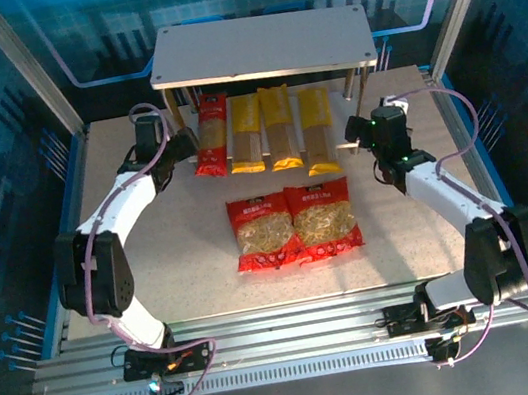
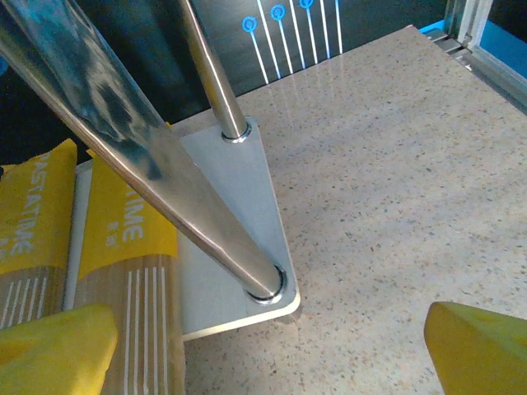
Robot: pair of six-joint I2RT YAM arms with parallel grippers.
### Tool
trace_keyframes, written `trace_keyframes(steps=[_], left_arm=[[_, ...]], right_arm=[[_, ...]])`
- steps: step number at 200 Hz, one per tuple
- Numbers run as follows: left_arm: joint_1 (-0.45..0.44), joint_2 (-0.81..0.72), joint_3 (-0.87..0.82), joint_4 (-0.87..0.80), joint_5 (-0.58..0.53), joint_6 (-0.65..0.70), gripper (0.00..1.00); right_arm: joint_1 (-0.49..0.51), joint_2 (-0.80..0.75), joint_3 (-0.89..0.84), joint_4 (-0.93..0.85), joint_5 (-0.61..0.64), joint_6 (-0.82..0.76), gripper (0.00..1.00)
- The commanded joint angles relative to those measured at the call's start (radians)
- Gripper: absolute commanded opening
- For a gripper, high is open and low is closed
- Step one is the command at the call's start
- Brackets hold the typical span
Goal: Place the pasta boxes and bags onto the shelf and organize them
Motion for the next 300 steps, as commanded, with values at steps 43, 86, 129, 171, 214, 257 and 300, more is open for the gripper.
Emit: trace_keyframes(steps=[43,86,129,171,214,257,300], left_arm=[[0.02,0.072,0.06,0.081,0.084,-0.004,0.81],[0.02,0.128,0.107,0.073,0.103,0.002,0.79],[0.02,0.151,0.115,0.087,0.103,0.017,0.77],[0.02,0.178,0.139,0.078,0.122,0.033,0.57],[0.02,0.176,0.138,0.066,0.147,0.053,0.43],[0.02,0.128,0.094,0.061,0.144,0.08,0.4],[0.02,0.07,0.031,0.066,0.141,0.089,0.39]], right_arm=[[-0.013,0.088,0.053,0.166,0.011,-0.013,0.95],[-0.015,0.139,0.065,0.242,-0.008,0.003,0.93],[-0.015,0.203,0.102,0.268,-0.005,-0.008,0.85],[-0.016,0.211,0.106,0.285,-0.018,-0.021,0.56],[-0.022,0.195,0.096,0.279,-0.044,-0.041,0.18],[-0.031,0.164,0.08,0.256,-0.041,-0.055,0.0],[-0.036,0.13,0.064,0.232,-0.039,-0.073,0.0]])
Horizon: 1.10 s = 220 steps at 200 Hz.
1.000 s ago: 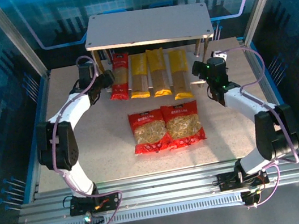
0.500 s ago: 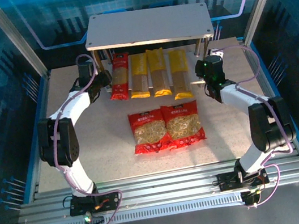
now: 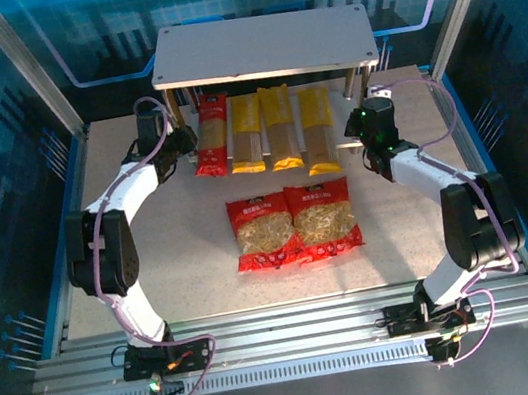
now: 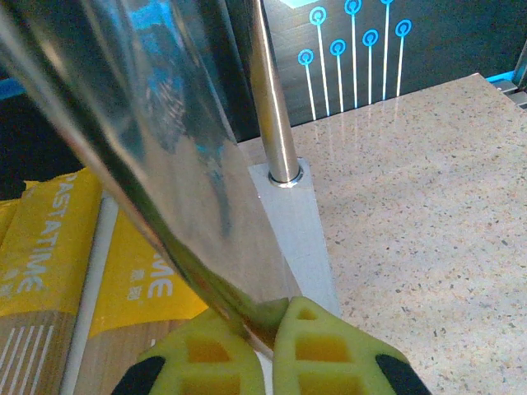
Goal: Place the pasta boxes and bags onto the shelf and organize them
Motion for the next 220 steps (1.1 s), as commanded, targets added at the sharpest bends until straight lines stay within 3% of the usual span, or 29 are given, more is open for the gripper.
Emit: trace_keyframes(steps=[1,129,184,220], left_arm=[[-0.007,-0.062,-0.042,-0.004,-0.02,0.084,0.39],[-0.008,-0.232,-0.195,0.009,-0.012,0.067,0.41],[-0.011,-0.172,-0.153,0.096,0.066,0.089,0.76],[-0.013,-0.106,-0.099,0.156,0.066,0.096,0.78]], right_arm=[[-0.031,-0.063,-0.01,0.01,0.015,0.041,0.0],[-0.045,-0.176,-0.085,-0.061,0.023,0.023,0.0],[-0.047,-0.168,-0.078,-0.067,0.006,0.035,0.0],[-0.047,-0.154,-0.072,-0.073,-0.004,0.045,0.0]])
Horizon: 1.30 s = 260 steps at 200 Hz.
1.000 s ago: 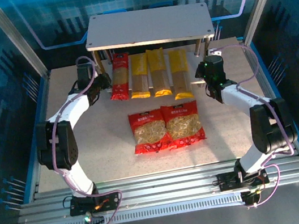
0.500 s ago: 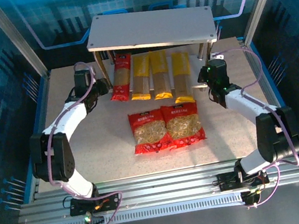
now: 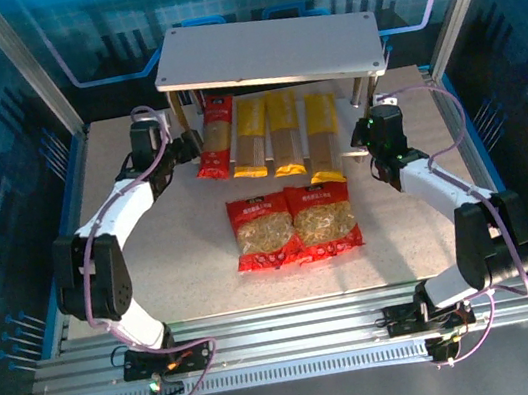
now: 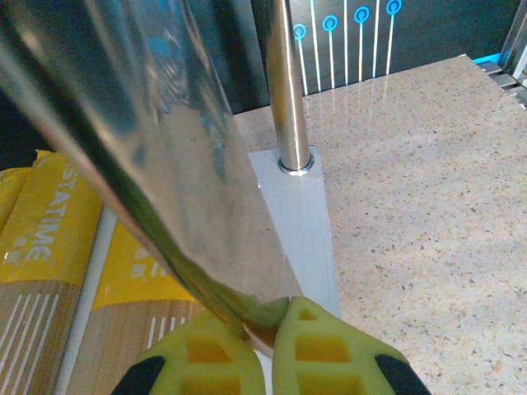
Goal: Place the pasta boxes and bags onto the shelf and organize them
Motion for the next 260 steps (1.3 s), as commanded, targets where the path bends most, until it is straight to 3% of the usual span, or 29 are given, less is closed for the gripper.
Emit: trace_keyframes(steps=[1,37,45,59,72,93,102,260], left_arm=[[-0.006,0.05,0.054,0.073,0.024,0.021,0.78],[-0.008,0.108,0.061,0.188,0.019,0.018,0.74],[-0.008,0.116,0.06,0.204,0.022,0.013,0.65],[-0.01,0.126,0.063,0.208,0.031,0.005,0.34],[-0.011,0.131,0.063,0.208,0.044,0.006,0.22],[-0.013,0.128,0.053,0.207,0.051,0.015,0.17],[-0.013,0.125,0.047,0.205,0.045,0.02,0.0],[-0.033,-0.23,-0.243,0.124,-0.015,0.023,0.0]], right_arm=[[-0.04,-0.027,0.011,0.015,0.02,0.066,0.0],[-0.04,-0.022,0.023,0.007,0.014,0.07,0.0],[-0.039,-0.022,0.024,0.003,0.014,0.07,0.0],[-0.038,-0.027,0.026,0.0,0.014,0.069,0.0],[-0.039,-0.032,0.026,-0.002,0.015,0.066,0.0],[-0.038,-0.036,0.029,-0.007,0.015,0.06,0.0],[-0.038,-0.036,0.03,-0.009,0.014,0.059,0.0],[-0.04,-0.075,0.006,-0.052,0.0,0.059,0.0]])
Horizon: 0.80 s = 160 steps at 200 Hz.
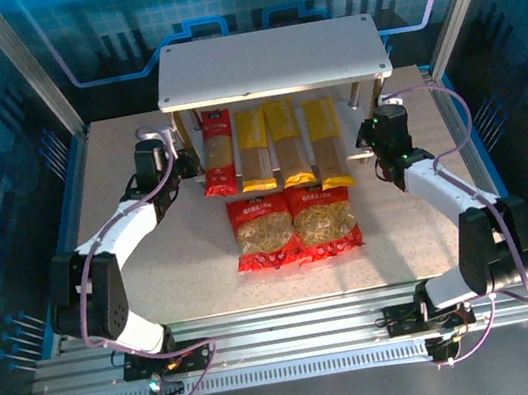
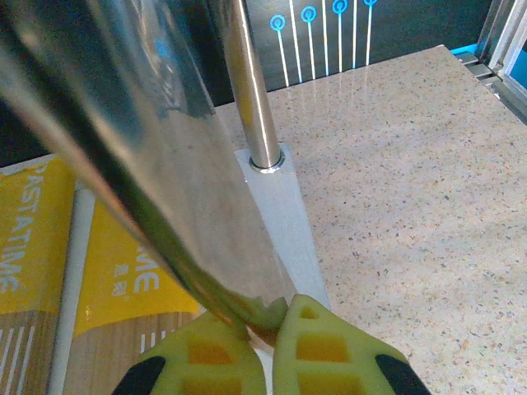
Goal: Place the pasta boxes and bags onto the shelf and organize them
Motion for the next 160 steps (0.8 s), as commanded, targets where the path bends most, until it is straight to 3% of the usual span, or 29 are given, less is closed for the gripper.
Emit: trace_keyframes(steps=[1,48,59,74,95,102,106,114,129,160], left_arm=[[0.001,-0.089,-0.016,-0.023,-0.031,0.047,0.0],[0.001,-0.126,-0.054,-0.045,-0.05,0.03,0.0],[0.001,-0.125,-0.042,-0.065,-0.063,0.032,0.12],[0.001,-0.127,-0.028,-0.082,-0.073,0.038,0.28],[0.001,-0.13,0.001,-0.12,-0.082,0.044,0.39],[0.001,-0.13,0.008,-0.133,-0.083,0.042,0.42],[0.001,-0.132,0.013,-0.139,-0.083,0.042,0.56],[0.001,-0.133,0.025,-0.16,-0.081,0.043,0.65],[0.001,-0.134,0.043,-0.19,-0.068,0.044,0.69],[0.002,-0.158,0.052,-0.242,-0.058,0.045,0.77]], right_arm=[[-0.019,-0.042,0.006,0.014,-0.001,0.059,0.0],[-0.019,-0.044,0.001,0.001,-0.009,0.061,0.0],[-0.019,-0.045,0.004,-0.009,-0.01,0.063,0.0],[-0.019,-0.047,0.007,-0.017,-0.008,0.061,0.09],[-0.019,-0.053,0.011,-0.027,-0.013,0.058,0.17],[-0.019,-0.054,0.014,-0.031,-0.015,0.056,0.22],[-0.019,-0.054,0.016,-0.035,-0.017,0.054,0.26],[-0.019,-0.055,0.02,-0.044,-0.021,0.051,0.37],[-0.019,-0.06,0.026,-0.057,-0.038,0.041,0.59],[-0.011,-0.106,0.01,-0.058,-0.067,0.025,0.85]])
